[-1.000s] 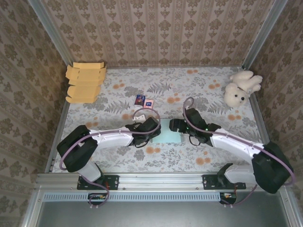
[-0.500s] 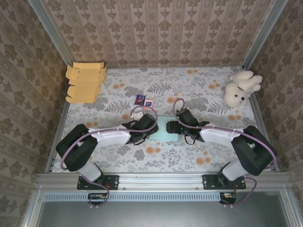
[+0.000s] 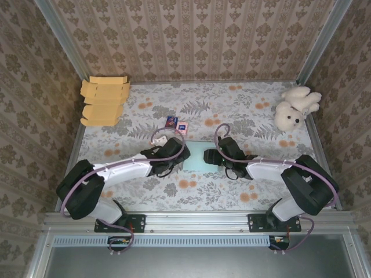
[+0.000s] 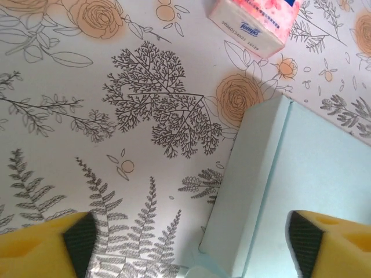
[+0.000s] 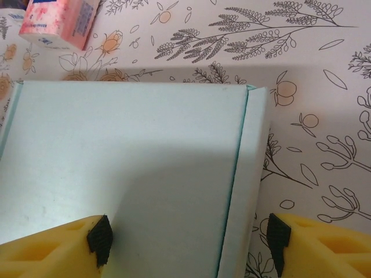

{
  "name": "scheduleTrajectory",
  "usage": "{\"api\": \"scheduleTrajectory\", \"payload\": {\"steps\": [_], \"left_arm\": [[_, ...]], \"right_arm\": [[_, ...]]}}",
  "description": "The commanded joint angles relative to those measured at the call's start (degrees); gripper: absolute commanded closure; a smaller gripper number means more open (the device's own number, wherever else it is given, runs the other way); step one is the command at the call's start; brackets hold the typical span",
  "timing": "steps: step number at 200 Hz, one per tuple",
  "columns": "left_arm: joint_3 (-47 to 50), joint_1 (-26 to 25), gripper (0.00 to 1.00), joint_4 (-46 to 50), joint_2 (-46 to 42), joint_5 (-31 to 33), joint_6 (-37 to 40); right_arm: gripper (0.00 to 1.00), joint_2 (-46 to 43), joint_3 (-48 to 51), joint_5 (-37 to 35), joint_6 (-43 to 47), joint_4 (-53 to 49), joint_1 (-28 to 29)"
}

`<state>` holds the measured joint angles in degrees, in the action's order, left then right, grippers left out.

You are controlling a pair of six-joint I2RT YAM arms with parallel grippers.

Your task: Fold the paper box

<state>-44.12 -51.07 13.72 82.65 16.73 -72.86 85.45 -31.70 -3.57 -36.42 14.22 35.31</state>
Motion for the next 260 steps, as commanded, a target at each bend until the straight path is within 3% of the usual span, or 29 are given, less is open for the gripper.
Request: {"api": "scheduleTrajectory", "payload": {"steps": [1,18,49,83,260], "left_arm": [[-3.4,1.2,0.0,7.9,-0.1,-2.7,-6.6],[-6.8,1.7,0.0,10.0,2.3,-4.7,-6.6],[-9.8,2.7,0.0,5.2,7.5,-10.3,-6.2],[-14.6,2.9,0.0,6.4,12.5,-12.3,-6.5],[-16.8,0.6,0.03,12.3,12.8,-10.9,-11.1]], "right_arm": [[0.26,0.6,2.3,-1.0,0.0,-1.7,0.2],[0.26,1.0,2.2,-0.5,0.4,-1.5,0.2],[0.26,2.5,2.1,1.1,0.9,-0.4,0.2],[0.26,4.2,1.2,1.0,1.7,-0.7,0.3],[0.26,4.0,1.0,-0.3,1.9,-1.6,0.7]]}}
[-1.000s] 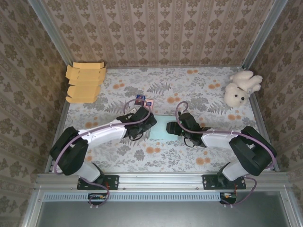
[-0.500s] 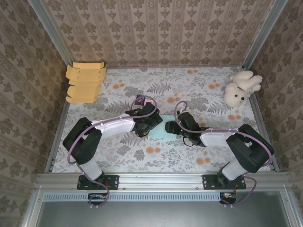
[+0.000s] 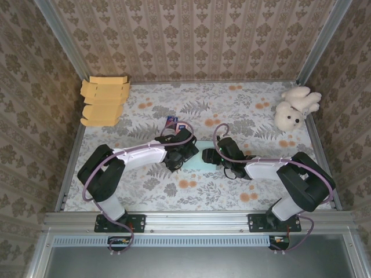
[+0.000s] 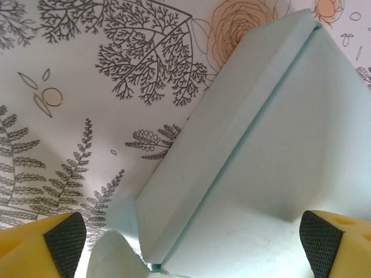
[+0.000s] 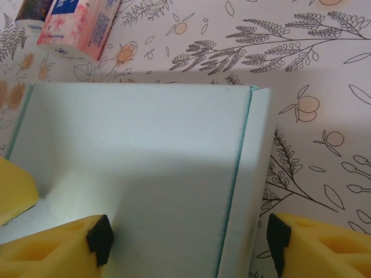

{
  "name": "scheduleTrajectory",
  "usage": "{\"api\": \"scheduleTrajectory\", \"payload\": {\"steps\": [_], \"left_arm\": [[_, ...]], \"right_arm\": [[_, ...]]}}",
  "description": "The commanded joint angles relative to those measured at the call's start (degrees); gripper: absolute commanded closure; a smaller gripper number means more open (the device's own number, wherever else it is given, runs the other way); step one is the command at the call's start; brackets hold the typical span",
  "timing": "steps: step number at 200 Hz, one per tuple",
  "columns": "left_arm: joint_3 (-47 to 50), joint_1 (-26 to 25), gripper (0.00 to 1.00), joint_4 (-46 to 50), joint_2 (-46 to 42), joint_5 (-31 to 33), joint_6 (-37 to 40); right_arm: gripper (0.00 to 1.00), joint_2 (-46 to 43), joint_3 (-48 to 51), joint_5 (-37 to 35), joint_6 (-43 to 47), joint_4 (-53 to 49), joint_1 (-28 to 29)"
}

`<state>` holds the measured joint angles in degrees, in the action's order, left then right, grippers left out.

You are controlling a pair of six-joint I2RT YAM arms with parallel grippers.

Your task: Fold the paper box

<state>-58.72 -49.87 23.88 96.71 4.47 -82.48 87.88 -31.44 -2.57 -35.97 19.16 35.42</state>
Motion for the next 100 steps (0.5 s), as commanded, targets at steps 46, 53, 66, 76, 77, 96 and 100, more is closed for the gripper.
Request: {"api": "scheduleTrajectory", "payload": {"steps": [46,53,66,76,77,96,100], "left_arm": [[-3.4,-0.7,0.03,3.0,-0.8,3.6,-1.7],[-3.5,-0.7,0.03,3.4,-0.8,4.0,-1.9],[-3.8,-0.6,0.02,3.5,-0.8,4.0,-2.2],[-4.0,-0.6,0.02,3.8,-0.6,3.8,-2.3],[-4.1,-0.6,0.02,3.7,-0.6,3.8,-2.3],[-4.8,-0.7,0.02,4.5,0.0,3.2,-2.7],[-5.0,-0.6,0.02,4.6,0.2,2.9,-2.9]], "right_arm": [[0.26,1.3,0.9,-1.4,1.4,-6.5,0.7],[0.26,1.3,0.9,-1.4,1.4,-6.6,0.7],[0.26,1.2,0.9,-1.5,1.4,-6.8,0.7],[0.26,1.1,0.9,-1.6,1.5,-6.8,0.8],[0.26,1.1,0.9,-1.6,1.5,-6.8,0.8],[0.26,1.0,0.9,-1.8,1.5,-6.9,0.8],[0.26,1.0,0.9,-1.8,1.5,-6.9,0.8]]}}
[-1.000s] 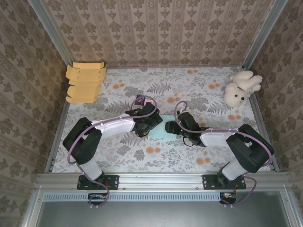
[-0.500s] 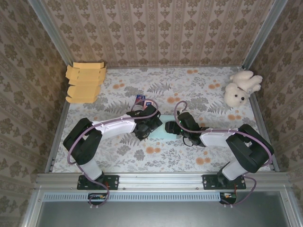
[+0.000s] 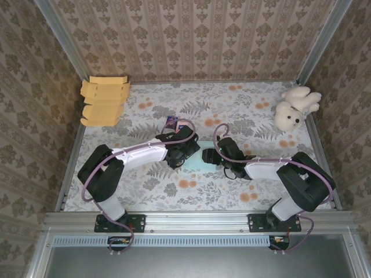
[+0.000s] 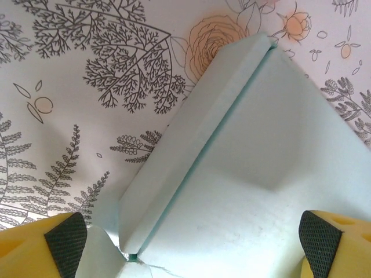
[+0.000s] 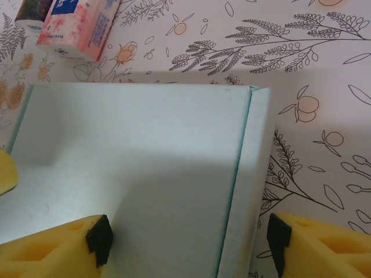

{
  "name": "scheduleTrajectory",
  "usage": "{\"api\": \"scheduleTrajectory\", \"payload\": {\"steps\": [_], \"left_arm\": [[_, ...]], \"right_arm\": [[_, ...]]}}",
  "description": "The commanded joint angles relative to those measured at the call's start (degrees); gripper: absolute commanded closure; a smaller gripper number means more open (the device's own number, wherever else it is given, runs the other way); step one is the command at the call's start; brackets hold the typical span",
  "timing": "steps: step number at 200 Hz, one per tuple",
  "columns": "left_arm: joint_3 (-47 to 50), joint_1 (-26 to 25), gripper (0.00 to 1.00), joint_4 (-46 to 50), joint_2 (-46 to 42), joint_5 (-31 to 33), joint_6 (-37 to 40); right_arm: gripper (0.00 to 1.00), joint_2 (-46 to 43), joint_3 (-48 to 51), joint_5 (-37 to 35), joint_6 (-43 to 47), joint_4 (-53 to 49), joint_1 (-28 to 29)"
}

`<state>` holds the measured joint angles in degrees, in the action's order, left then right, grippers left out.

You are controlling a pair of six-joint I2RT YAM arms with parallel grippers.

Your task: Fold the paper box

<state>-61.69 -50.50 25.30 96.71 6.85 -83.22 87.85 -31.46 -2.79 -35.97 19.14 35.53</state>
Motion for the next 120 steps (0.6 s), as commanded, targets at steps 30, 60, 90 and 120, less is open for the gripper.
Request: {"api": "scheduleTrajectory", "payload": {"steps": [30,60,90,120], "left_arm": [[-3.8,-0.1,0.01,4.8,1.7,-0.7,-3.1],[-4.9,-0.5,0.0,6.4,2.7,-1.3,-5.2],[-5.6,-0.9,0.0,8.1,3.2,-1.2,-6.7],[-5.4,-1.1,0.0,7.5,3.5,-1.1,-7.3]], "right_arm": [[0.26,1.1,0.9,-1.7,1.5,-6.8,0.8],[0.26,1.1,0.9,-2.0,1.6,-7.0,0.9],[0.26,1.2,0.8,-2.0,1.7,-6.9,0.9],[0.26,1.4,0.7,-2.0,1.7,-6.7,0.9]]}}
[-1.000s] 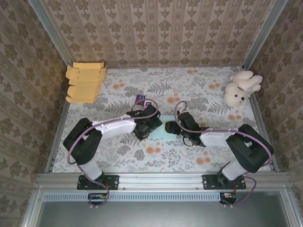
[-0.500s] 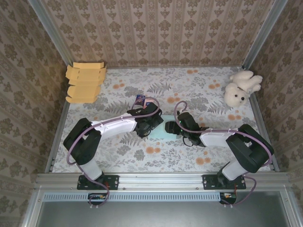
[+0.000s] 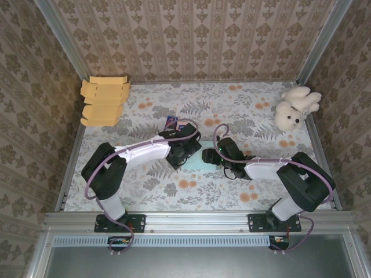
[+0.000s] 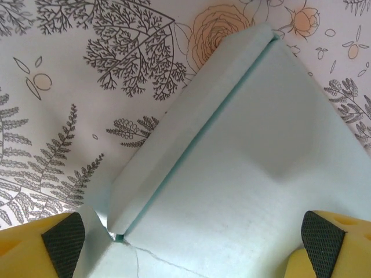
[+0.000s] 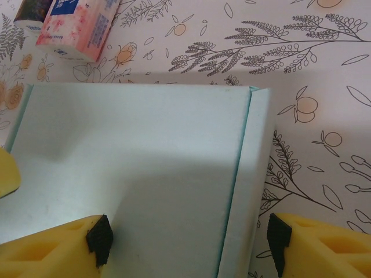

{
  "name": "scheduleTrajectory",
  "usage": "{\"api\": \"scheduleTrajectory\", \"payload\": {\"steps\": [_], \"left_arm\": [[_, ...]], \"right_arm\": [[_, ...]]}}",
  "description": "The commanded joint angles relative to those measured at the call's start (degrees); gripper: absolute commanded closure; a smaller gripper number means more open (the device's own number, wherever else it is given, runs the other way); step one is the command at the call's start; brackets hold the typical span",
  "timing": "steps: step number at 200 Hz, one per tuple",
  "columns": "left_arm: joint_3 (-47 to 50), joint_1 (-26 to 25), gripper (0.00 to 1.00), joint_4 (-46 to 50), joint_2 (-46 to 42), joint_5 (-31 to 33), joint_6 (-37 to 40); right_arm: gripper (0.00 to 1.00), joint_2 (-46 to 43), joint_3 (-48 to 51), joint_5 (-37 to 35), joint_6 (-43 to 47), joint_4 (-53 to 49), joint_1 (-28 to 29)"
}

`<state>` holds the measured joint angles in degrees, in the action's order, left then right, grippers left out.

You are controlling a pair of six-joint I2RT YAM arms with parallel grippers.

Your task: Fold the paper box

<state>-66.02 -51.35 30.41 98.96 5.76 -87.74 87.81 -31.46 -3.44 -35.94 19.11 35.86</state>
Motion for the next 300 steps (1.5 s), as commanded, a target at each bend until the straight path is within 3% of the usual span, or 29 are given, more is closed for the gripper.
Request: {"api": "scheduleTrajectory", "payload": {"steps": [1,300], "left_arm": [[-1.0,-0.2,0.0,2.3,1.2,0.0,-2.8],[4.1,1.7,0.13,-3.6,3.3,0.1,-6.1]], "right_arm": [[0.26,1.5,0.8,-1.3,1.6,-6.7,0.6],[0.26,1.8,1.1,-1.9,1.6,-6.5,1.2]]}}
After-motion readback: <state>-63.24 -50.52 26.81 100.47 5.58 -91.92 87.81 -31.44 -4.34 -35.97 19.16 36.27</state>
